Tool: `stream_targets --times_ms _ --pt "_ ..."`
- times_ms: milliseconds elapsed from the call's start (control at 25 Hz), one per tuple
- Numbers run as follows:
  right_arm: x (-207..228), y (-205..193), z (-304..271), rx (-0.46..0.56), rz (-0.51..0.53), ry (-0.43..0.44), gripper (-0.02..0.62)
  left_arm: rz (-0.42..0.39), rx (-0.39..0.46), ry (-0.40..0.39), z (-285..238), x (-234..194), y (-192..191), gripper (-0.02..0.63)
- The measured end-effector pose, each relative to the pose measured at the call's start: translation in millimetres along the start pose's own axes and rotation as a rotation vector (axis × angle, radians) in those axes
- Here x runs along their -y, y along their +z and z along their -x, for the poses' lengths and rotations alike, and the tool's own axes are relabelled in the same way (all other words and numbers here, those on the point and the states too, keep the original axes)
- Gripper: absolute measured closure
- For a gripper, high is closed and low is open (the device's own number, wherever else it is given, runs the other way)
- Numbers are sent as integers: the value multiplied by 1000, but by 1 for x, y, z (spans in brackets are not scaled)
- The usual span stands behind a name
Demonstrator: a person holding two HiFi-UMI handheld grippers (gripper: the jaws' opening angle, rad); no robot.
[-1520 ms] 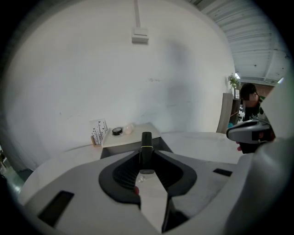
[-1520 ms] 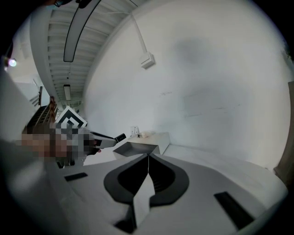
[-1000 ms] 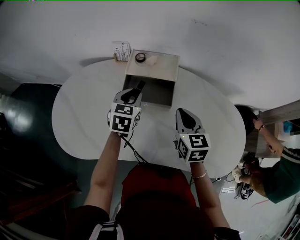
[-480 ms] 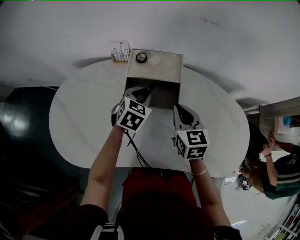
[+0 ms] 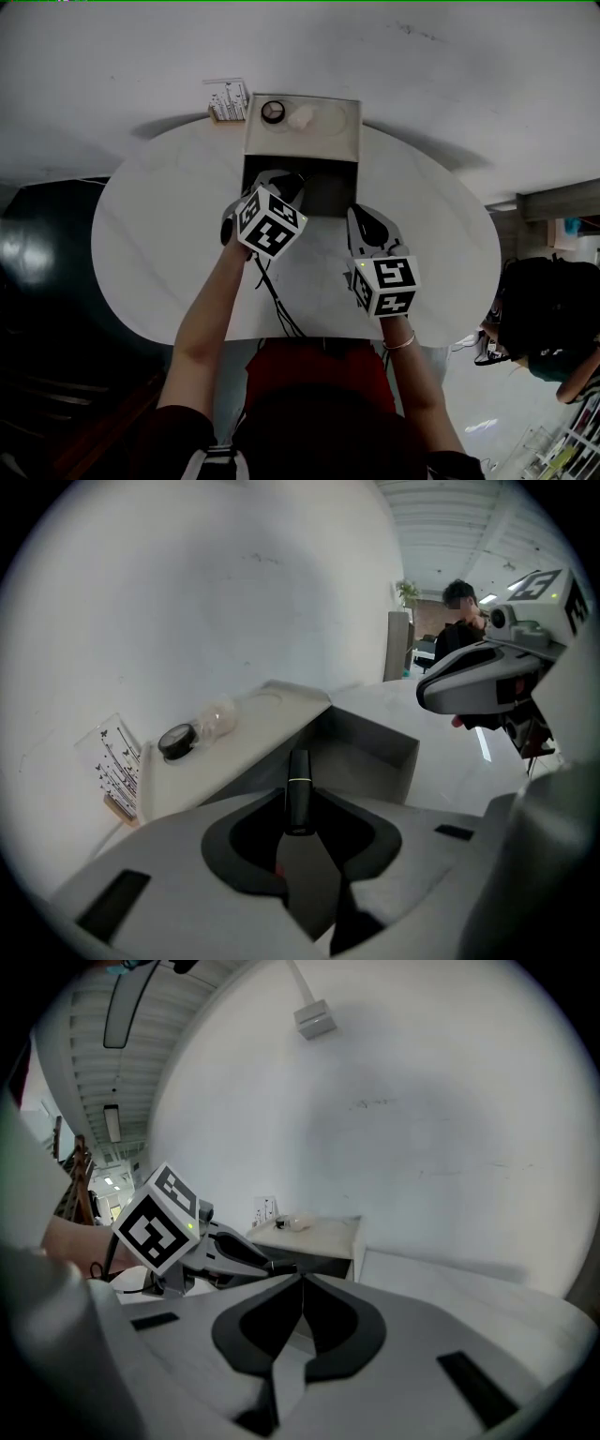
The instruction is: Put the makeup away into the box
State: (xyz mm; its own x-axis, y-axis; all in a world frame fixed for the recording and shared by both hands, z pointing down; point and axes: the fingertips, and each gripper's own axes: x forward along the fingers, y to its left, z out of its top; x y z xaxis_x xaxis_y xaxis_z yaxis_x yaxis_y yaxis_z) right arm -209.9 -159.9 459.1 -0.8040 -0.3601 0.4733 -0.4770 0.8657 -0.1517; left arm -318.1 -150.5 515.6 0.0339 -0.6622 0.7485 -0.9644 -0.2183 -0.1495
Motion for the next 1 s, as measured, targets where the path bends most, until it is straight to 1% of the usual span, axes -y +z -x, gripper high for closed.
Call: stream_targets --times_ms 400,720,1000 --pt "6 -4 -2 -14 -13 -18 580 -32 -39 -41 -18 3 -6 495" --pt "3 -8 -1 -22 -18 -9 580 -71 -108 -53 -25 7 -14 495" --pt "4 -10 1 -26 -20 -9 580 -72 -129 -54 -28 7 -16 494"
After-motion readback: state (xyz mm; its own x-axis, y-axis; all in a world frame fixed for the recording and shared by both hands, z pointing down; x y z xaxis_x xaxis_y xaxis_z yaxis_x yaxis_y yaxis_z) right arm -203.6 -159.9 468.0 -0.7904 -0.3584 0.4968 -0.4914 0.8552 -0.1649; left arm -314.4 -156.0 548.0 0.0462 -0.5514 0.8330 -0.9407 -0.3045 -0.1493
